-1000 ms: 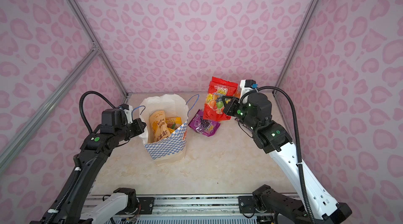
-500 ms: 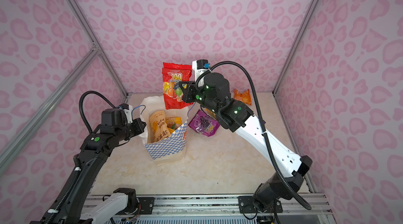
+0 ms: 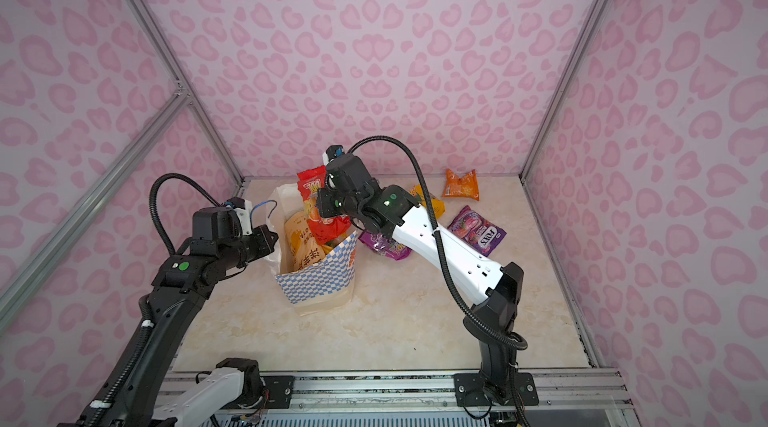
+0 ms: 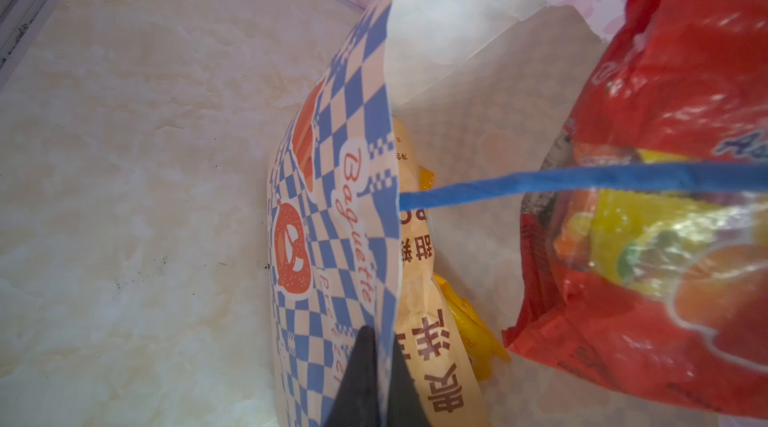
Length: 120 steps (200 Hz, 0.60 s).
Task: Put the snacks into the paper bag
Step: 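Lift the red pack and carry it over the bag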
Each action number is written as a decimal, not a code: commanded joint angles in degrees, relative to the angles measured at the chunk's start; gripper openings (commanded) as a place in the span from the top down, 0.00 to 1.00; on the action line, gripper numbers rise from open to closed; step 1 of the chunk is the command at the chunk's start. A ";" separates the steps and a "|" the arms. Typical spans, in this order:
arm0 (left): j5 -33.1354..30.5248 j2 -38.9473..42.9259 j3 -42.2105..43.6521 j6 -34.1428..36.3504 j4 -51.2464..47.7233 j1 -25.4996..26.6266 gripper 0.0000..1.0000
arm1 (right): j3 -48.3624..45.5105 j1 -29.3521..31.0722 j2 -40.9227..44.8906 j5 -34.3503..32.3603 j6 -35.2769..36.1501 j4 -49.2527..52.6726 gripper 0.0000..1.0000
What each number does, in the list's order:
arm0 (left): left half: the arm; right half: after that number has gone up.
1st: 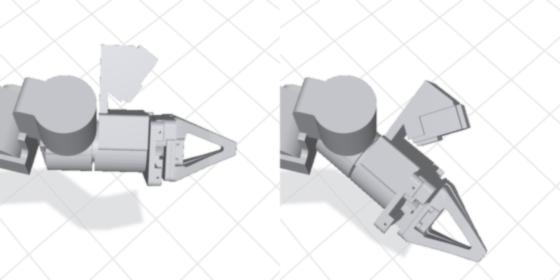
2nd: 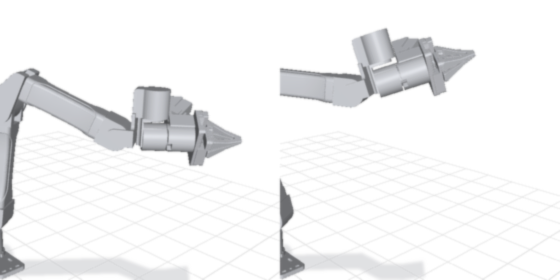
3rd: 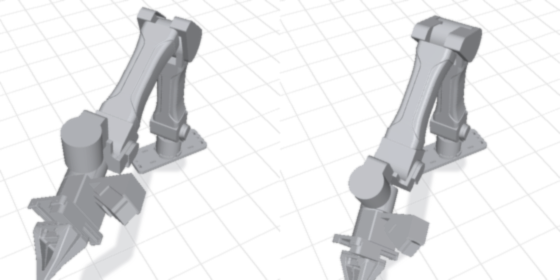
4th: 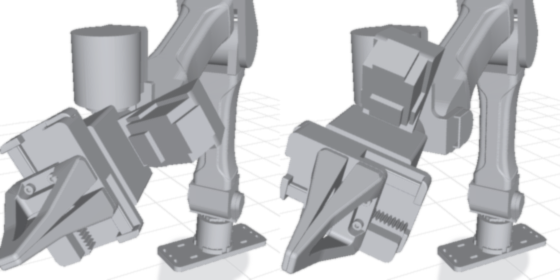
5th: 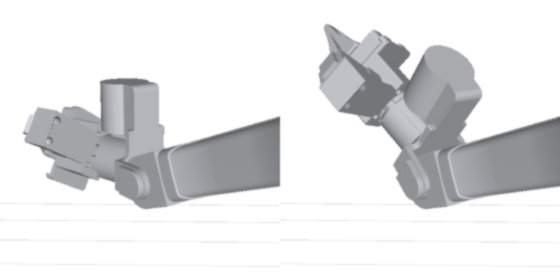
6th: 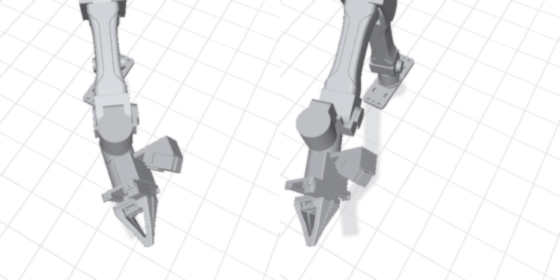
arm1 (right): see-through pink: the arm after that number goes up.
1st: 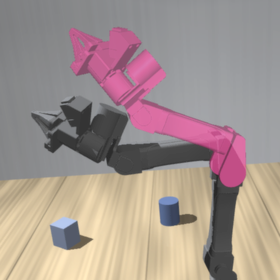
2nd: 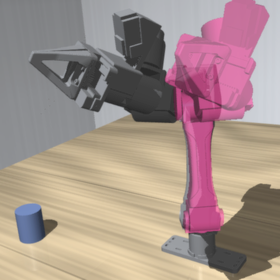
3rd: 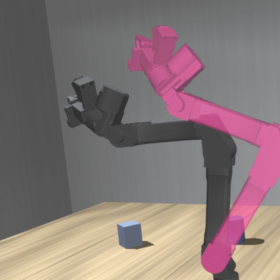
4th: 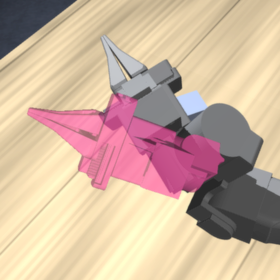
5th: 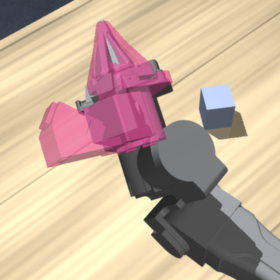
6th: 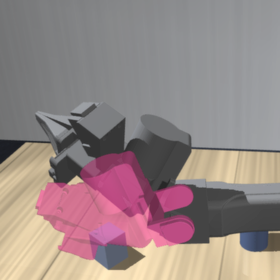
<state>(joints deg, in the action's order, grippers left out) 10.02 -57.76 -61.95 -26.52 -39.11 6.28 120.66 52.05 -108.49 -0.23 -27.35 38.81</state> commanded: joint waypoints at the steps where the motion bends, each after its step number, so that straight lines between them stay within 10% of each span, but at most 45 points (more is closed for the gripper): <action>1: -0.33 0.19 -0.06 0.51 1.28 -0.13 0.92 | 1.23 0.17 -2.02 -3.67 1.14 1.86 1.00; 120: 0.12 -0.06 -0.05 0.51 1.35 -0.44 0.91 | 13.81 1.48 -17.06 -8.15 0.83 11.58 1.00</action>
<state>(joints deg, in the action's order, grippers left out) 10.02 -57.84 -61.95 -26.52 -39.11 5.96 132.81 53.36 -123.13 -7.77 -26.35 49.65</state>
